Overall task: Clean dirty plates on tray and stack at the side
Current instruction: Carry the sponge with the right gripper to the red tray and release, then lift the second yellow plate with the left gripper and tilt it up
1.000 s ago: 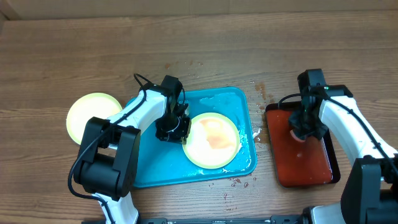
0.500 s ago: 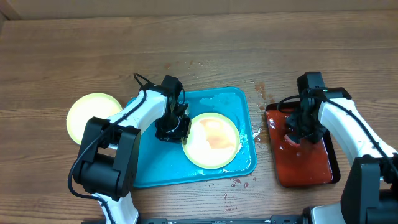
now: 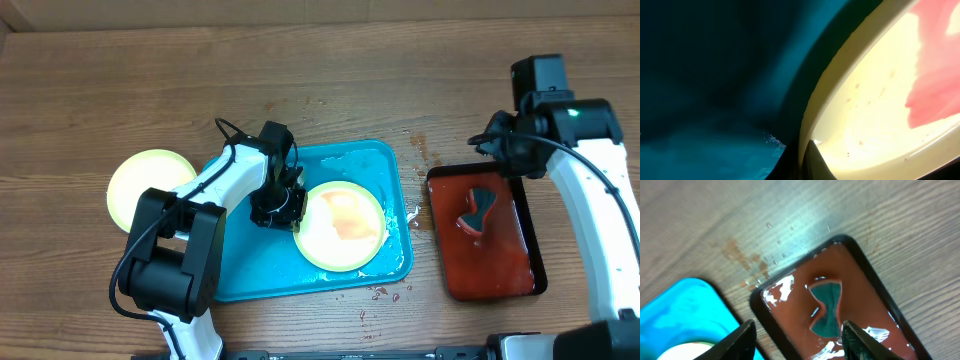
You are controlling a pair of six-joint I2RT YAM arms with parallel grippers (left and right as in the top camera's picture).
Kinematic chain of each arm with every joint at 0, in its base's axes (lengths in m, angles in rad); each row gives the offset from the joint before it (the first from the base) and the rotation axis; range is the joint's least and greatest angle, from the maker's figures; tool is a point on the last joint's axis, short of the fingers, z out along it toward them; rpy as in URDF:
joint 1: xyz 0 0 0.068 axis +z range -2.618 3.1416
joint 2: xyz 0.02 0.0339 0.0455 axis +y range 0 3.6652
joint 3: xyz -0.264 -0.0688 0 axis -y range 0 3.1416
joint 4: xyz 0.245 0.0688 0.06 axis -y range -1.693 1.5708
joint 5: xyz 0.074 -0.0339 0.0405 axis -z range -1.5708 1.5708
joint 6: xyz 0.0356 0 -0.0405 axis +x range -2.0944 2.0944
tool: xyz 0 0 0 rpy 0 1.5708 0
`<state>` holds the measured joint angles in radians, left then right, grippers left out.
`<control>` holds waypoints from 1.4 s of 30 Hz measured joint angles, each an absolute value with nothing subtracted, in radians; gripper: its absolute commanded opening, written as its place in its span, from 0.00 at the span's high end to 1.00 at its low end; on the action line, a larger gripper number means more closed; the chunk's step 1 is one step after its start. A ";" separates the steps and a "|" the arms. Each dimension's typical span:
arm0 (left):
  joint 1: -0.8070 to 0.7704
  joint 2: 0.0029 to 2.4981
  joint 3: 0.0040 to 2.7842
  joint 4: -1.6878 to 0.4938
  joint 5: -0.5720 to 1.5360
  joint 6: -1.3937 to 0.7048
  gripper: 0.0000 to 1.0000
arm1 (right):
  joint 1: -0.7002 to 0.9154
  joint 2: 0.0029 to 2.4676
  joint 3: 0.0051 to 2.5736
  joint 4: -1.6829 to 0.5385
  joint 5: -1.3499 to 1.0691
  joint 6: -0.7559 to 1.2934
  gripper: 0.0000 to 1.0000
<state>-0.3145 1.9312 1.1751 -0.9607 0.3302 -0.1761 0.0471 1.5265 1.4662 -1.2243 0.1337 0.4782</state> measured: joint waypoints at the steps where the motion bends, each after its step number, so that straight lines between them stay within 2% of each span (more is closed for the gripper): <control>1: -0.315 1.931 1.177 -0.963 0.329 -0.176 0.96 | 0.047 1.513 1.474 -1.225 0.133 0.475 0.41; 9: -0.317 1.915 1.212 -1.004 0.226 -0.193 0.96 | 0.047 1.488 1.477 -1.238 0.082 0.440 0.39; 18: -0.317 1.697 1.279 -1.045 0.124 -0.208 0.96 | 0.047 1.488 1.477 -1.228 0.059 0.422 0.38; 26: -0.320 1.645 1.283 -1.076 0.015 -0.219 0.96 | 0.047 1.488 1.477 -1.217 0.059 0.417 0.36; 33: -0.387 1.644 1.362 -1.103 -0.201 -0.233 0.96 | 0.047 1.488 1.477 -1.209 0.056 0.403 0.35; 42: -0.628 1.642 1.531 -1.146 -0.641 -0.198 0.96 | 0.047 1.488 1.477 -1.206 0.056 0.393 0.34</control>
<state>-0.6277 1.6417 1.5307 -1.1461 -0.6411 -0.1982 0.0475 1.4883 1.4769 -1.2057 0.0559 0.3935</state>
